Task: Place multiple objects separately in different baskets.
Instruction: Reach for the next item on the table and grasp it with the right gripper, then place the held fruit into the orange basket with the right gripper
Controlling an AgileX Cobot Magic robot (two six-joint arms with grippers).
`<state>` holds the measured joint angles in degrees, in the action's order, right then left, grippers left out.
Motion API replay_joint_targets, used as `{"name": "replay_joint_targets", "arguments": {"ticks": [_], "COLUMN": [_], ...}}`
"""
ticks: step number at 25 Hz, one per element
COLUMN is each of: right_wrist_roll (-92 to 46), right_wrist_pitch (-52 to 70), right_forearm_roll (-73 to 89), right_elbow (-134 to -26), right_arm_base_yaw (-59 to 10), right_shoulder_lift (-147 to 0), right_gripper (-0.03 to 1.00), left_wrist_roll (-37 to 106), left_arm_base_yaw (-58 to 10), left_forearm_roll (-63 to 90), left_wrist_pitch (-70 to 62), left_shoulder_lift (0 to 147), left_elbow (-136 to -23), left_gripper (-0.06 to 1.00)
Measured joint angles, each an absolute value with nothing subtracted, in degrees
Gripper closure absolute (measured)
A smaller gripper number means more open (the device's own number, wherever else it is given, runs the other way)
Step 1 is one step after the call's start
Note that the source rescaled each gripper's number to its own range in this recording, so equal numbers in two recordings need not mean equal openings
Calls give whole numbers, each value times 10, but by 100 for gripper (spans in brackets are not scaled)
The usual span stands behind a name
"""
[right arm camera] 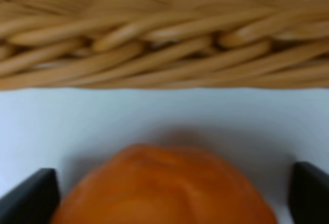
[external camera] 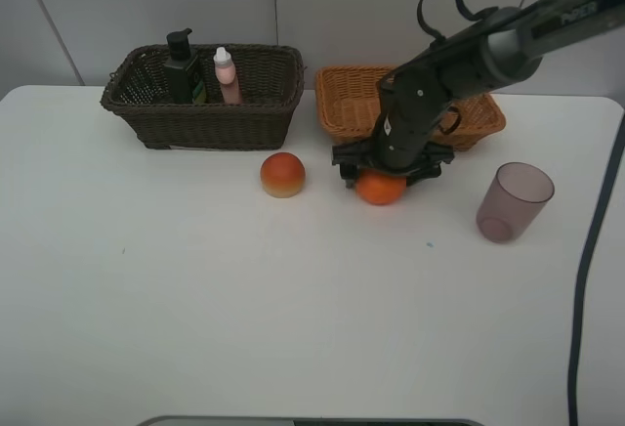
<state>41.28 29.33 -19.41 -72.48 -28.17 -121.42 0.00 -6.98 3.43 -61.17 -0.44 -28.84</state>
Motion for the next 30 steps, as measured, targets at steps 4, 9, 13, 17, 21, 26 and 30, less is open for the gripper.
{"name": "replay_joint_targets", "arguments": {"ticks": [4,9,13,17,21,26,30], "right_wrist_roll": [413,413,413,394,339,256,211], "right_wrist_pitch": [299,300,300,322,369,476,522], "right_forearm_roll": [-195,-194,-194,-188,-177,-159,-142], "right_elbow": [-725,-726,-726,-725,-733,-803,-867], "right_arm_base_yaw": [-281,-282,-282,-282,-282,-282,-272], "right_shoulder_lift": [-1215,-1216,-1215,-1197,-1152,-1140,-1140], "right_gripper": [26,26,26,27,27,27,27], "left_wrist_roll": [0,0,0,0,0,0,0], "left_arm_base_yaw": [-70,-70,-70,-70,-70,-70,-70], "left_forearm_roll": [34,34,34,34,34,34,34], "left_wrist_pitch": [-612,-612,-612,-612,-612,-612,-612], "left_shoulder_lift": [-4,-4,-4,-4,-4,-4,-4], "left_elbow": [-288,-288,-288,-288,-288,-288,-288], "left_gripper": [0,0,0,0,0,0,0]}}
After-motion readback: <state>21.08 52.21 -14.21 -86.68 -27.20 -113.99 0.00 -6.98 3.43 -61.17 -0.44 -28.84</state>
